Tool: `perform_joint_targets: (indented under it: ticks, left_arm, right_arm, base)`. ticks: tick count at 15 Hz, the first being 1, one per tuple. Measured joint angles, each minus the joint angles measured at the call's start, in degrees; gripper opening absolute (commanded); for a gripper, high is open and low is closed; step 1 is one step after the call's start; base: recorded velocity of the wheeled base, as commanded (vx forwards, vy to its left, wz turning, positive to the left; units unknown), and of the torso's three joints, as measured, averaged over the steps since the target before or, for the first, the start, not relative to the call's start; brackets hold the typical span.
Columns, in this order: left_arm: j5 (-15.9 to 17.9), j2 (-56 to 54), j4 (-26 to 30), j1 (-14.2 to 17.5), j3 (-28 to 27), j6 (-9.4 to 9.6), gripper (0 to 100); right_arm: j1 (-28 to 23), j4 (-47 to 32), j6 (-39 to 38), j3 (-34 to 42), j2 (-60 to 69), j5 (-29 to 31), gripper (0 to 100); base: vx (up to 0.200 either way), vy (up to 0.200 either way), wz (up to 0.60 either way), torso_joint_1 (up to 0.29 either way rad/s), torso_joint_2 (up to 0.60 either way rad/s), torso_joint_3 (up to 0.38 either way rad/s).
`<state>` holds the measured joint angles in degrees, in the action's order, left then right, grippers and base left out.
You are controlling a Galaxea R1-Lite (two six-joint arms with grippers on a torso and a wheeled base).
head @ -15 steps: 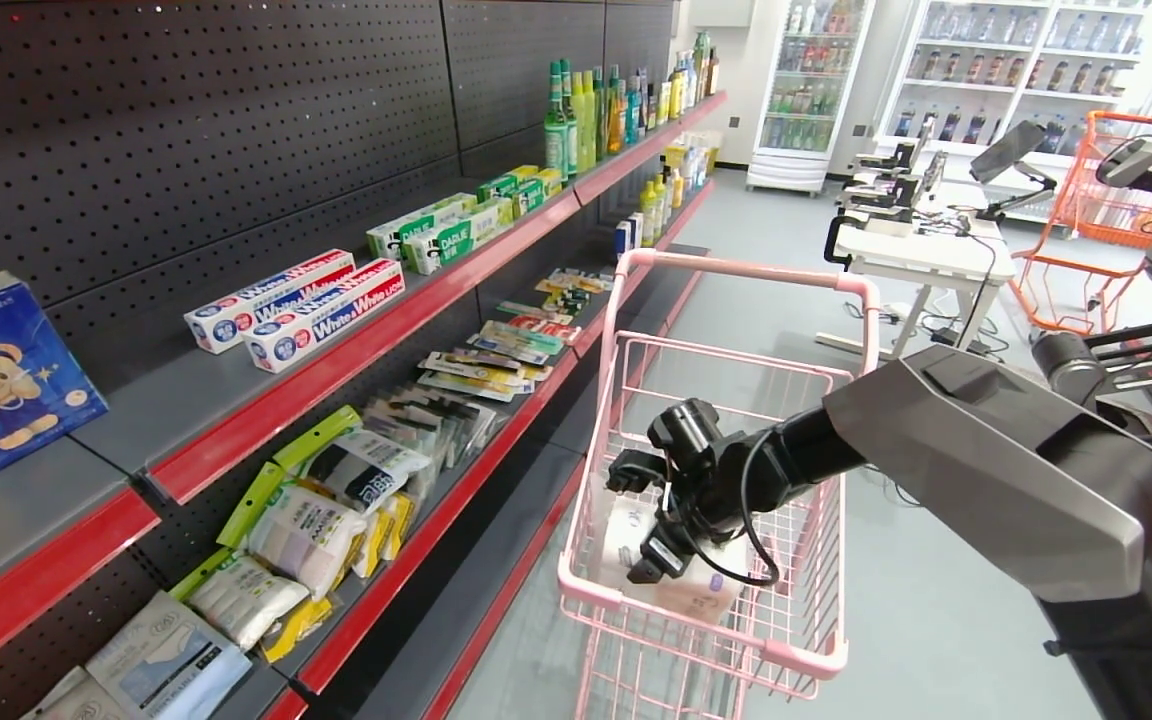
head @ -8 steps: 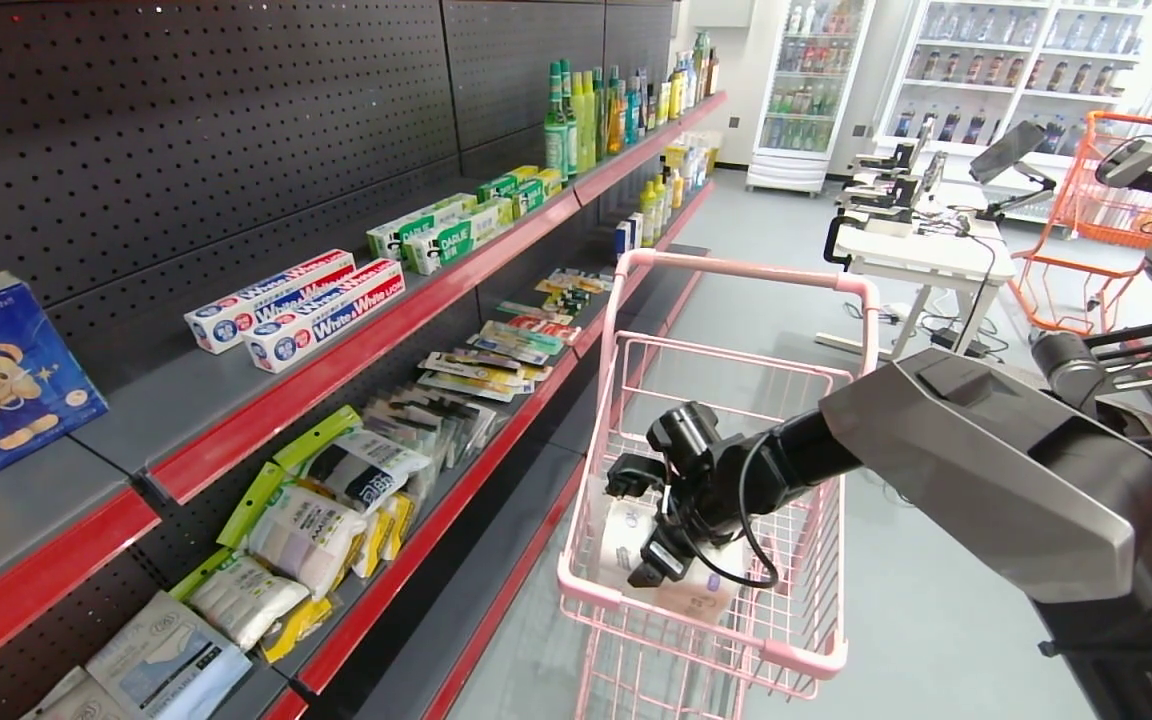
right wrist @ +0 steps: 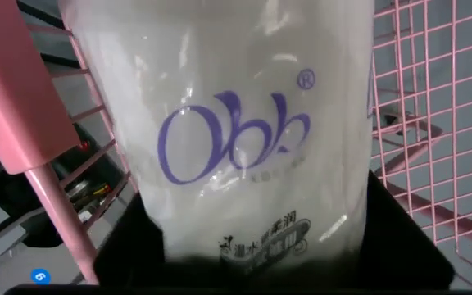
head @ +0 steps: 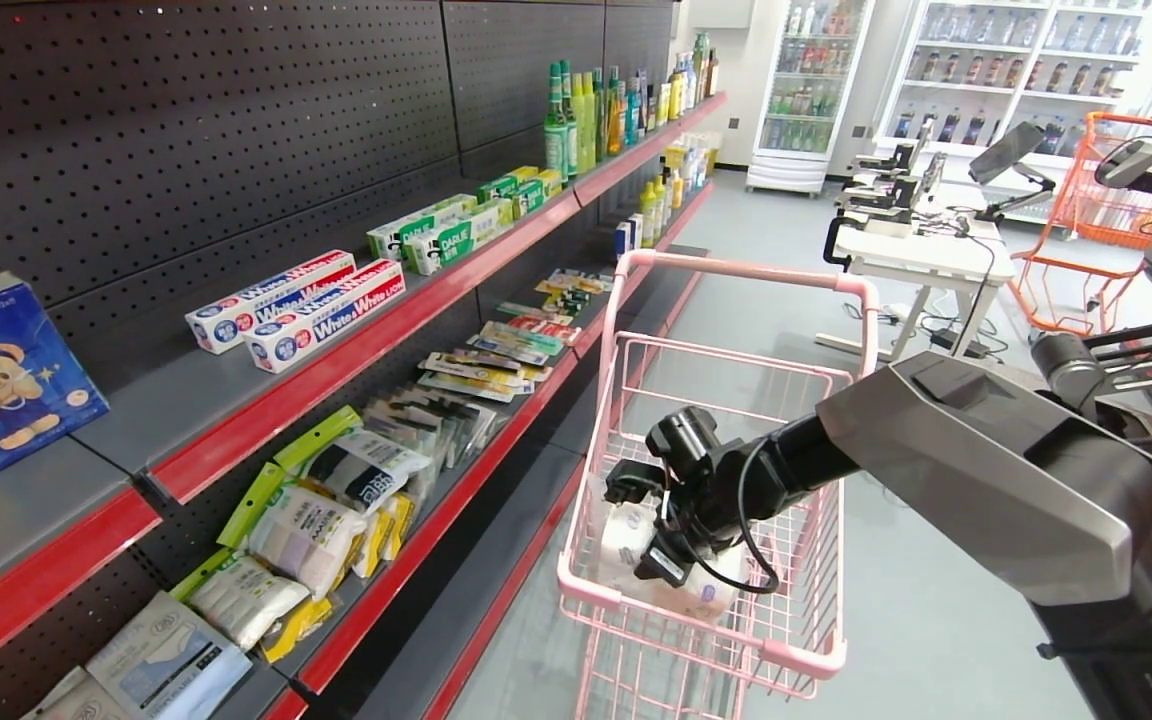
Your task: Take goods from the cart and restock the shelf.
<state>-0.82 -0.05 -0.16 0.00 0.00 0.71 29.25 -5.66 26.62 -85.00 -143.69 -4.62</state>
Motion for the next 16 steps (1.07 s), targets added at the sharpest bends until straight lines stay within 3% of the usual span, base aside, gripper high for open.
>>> perform_joint_targets:
  ticks: [4,7,11,16]
  left_arm:
    - [0.0,0.0,0.0,0.0,0.0,0.0,100]
    - [0.0,0.0,0.0,0.0,0.0,-0.02,100]
    - [0.0,0.0,0.0,0.0,0.0,0.0,100]
    - [0.0,0.0,0.0,0.0,0.0,-0.02,100]
  right_arm:
    - [-0.3,-0.1,-3.4,0.9,1.7,1.0,0]
    - [-2.2,-0.2,-12.3,2.1,5.4,6.2,0]
    - [-6.8,0.0,-17.6,4.1,13.5,10.1,0]
    - [-9.9,0.2,-19.4,20.1,25.3,10.5,0]
  base:
    - [0.0,0.0,0.0,0.0,0.0,0.0]
    - [0.0,0.0,0.0,0.0,0.0,0.0]
    - [0.0,0.0,0.0,0.0,0.0,0.0]
    - [0.0,0.0,0.0,0.0,0.0,0.0]
